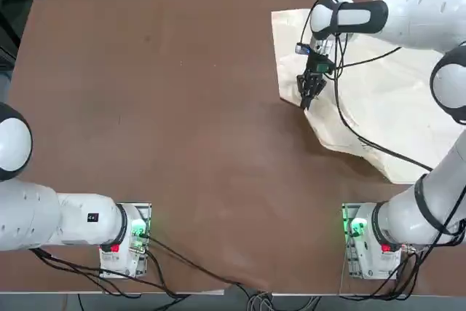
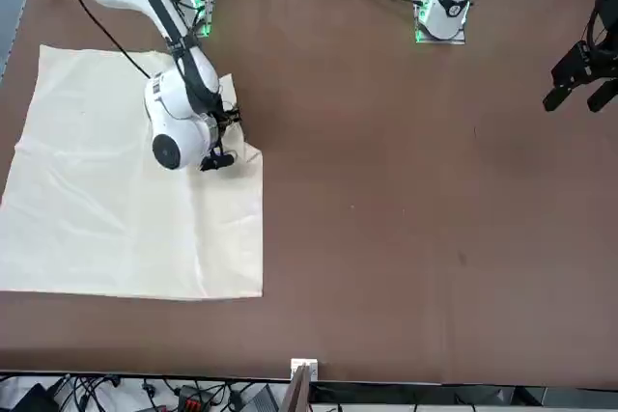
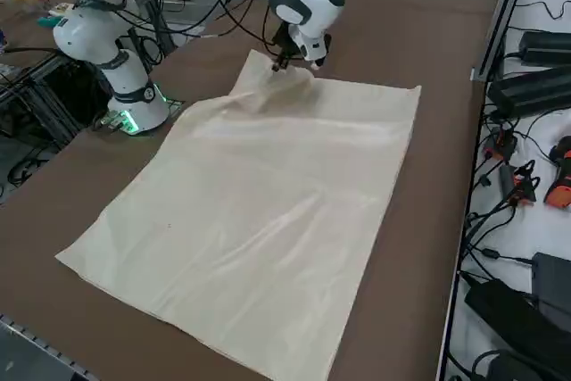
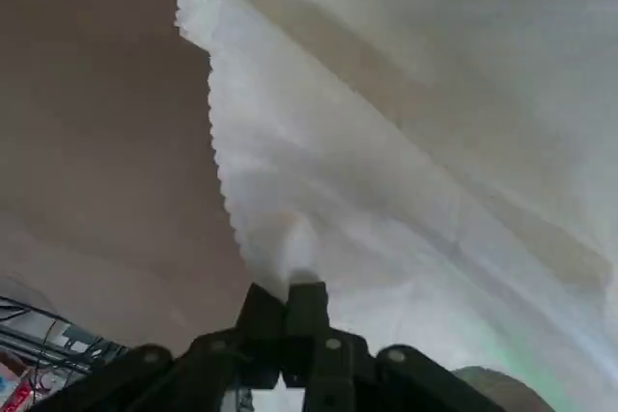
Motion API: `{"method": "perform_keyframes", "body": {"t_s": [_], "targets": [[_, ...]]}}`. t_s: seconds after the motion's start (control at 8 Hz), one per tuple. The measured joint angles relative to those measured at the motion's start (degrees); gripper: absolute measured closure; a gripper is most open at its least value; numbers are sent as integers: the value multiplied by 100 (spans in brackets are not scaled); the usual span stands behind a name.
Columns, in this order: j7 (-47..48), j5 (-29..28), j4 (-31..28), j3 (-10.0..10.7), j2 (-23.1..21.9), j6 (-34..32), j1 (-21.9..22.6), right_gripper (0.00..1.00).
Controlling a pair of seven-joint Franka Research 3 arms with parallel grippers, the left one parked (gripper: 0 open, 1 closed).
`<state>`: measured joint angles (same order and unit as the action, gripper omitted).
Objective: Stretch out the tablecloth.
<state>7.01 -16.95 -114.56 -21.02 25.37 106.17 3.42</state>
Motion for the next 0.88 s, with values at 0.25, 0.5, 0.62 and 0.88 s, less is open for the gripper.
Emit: {"method": "perform_keyframes", "body": {"t_s": [0.25,0.5,0.62,0.88], "targets": [[230,-111,-87,-4,-30,1,242,96],[559,-176,-139,-8,-91,1,492,84],[707,-183,-154,-9,-116,4,578,67],[813,-189,-150,-8,-139,29,627,29]]}}
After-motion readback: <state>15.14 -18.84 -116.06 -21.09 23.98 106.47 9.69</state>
